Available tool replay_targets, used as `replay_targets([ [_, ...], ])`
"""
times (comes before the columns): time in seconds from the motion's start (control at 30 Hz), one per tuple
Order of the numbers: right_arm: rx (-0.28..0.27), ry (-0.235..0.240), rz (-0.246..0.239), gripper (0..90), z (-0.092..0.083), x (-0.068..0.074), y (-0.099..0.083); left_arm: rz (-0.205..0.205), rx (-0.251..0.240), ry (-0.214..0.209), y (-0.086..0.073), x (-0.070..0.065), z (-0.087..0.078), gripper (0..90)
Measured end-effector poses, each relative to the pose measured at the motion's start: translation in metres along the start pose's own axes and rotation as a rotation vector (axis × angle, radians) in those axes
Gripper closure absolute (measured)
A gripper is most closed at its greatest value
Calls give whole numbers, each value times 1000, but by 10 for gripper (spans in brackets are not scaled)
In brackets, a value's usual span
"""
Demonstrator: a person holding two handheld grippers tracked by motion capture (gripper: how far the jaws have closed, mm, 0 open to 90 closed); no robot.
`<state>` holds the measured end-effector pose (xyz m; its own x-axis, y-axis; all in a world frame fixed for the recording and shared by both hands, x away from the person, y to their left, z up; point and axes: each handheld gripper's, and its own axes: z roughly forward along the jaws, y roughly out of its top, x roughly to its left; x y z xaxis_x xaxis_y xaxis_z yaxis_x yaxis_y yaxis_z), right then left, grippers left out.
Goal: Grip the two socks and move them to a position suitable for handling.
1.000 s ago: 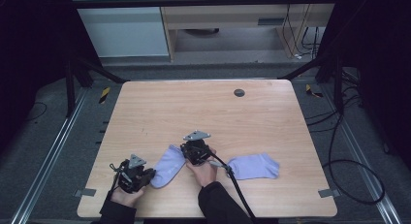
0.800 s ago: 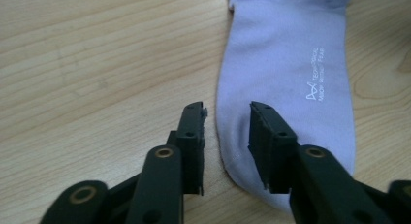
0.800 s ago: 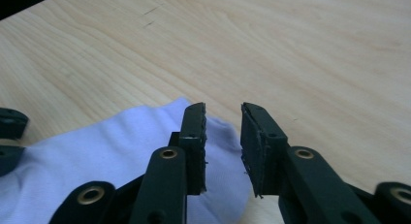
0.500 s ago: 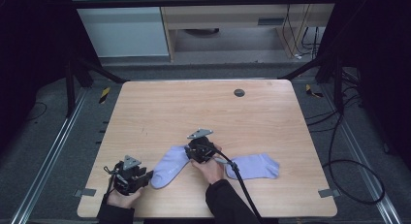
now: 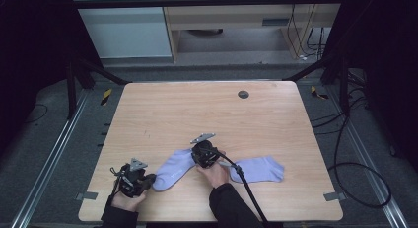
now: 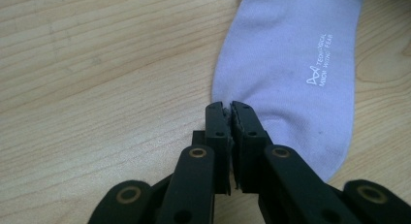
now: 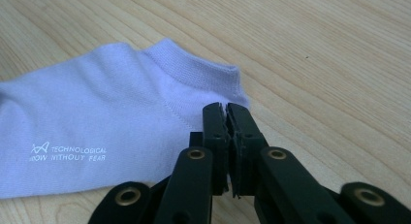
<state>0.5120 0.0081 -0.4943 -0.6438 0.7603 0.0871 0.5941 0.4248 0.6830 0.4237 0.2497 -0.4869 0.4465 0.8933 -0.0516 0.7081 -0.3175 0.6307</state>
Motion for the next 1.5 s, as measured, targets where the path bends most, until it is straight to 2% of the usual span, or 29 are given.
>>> replay_targets([
  [0.13,-17,3,-6,884,-4,0,0,-8,-32,10,2,3,-4,869],
  [0.3,-86,42,-12,880,-21,9,0,-21,-93,64,10,13,-10,870],
  [0.4,-104,67,-13,877,-28,15,-2,-37,-117,78,16,22,-8,868],
  [0.47,-99,76,-25,876,-29,20,-4,-36,-114,92,18,26,-5,866],
  [0.63,-76,86,1,874,-26,22,-14,-32,-95,107,23,33,6,864],
  [0.73,-57,92,6,868,-22,23,-19,-19,-90,113,25,33,10,857],
  [0.8,-54,92,-6,847,-21,24,-21,-10,-96,120,24,32,10,804],
  [0.87,-50,87,-3,802,-23,23,-21,-19,-107,115,23,32,8,741],
  [0.97,-79,92,7,757,-33,18,-19,-31,-145,122,24,32,3,640],
  [1.1,-123,87,26,689,-56,6,-17,-49,-198,116,27,30,-6,536],
  [1.27,-168,63,37,591,-86,-17,-22,-54,-229,86,32,21,-14,470],
  [1.5,-196,23,24,486,-123,-48,-45,-12,-250,36,42,-1,-19,434],
])
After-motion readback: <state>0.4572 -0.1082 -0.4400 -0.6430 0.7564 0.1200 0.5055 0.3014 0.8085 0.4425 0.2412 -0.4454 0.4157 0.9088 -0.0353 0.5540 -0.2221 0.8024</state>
